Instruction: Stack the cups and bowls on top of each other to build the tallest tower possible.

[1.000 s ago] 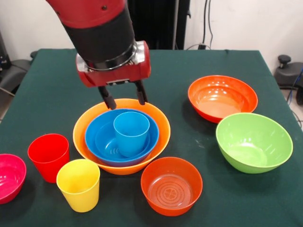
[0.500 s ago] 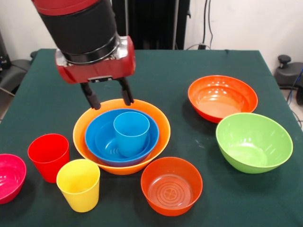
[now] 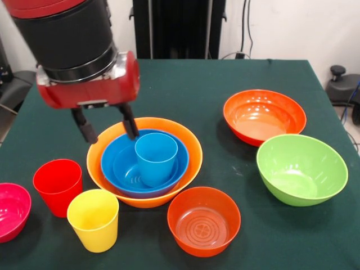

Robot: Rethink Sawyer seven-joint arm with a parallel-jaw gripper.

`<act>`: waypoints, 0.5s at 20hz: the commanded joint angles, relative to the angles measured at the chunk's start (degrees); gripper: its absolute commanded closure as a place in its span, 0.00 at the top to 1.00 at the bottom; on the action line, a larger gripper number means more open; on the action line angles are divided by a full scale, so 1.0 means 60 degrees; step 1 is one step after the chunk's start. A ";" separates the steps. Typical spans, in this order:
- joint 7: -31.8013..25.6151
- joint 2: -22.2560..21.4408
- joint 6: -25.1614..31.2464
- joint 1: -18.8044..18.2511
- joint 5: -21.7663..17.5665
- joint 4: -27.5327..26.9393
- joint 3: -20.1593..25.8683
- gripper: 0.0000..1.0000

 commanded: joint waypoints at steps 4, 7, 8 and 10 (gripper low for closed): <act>-0.0412 0.1155 0.1096 0.0581 -0.0662 -0.2071 0.0001 1.00; -0.0376 0.1344 0.1060 0.0671 -0.0741 -0.2439 -0.0008 1.00; -0.0369 0.1414 0.1080 0.0708 -0.0773 -0.2581 -0.0001 1.00; -0.0373 0.1570 0.1267 0.0798 -0.0862 -0.2971 0.0063 1.00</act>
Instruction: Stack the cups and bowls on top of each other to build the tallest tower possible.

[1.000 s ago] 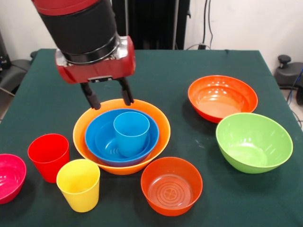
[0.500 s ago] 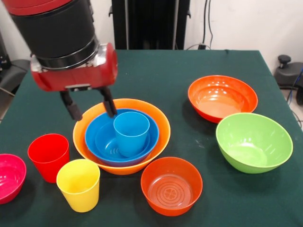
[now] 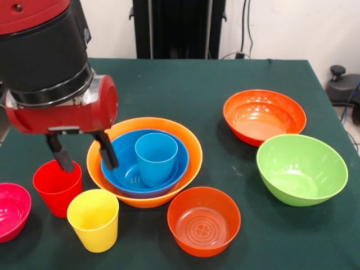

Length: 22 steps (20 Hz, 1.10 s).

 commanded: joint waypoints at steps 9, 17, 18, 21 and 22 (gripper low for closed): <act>-0.0100 0.0625 0.1447 0.0730 -0.0712 -0.1471 -0.0076 1.00; 0.0057 0.0473 0.1135 0.0760 -0.0779 -0.1424 -0.0317 1.00; 0.0096 0.0457 0.1179 0.0759 -0.0769 -0.1415 -0.0340 1.00; 0.0249 0.0389 0.1183 0.0710 -0.0603 -0.1270 -0.0375 1.00; 0.0166 0.0399 0.1285 0.0715 -0.0622 -0.1281 -0.0386 1.00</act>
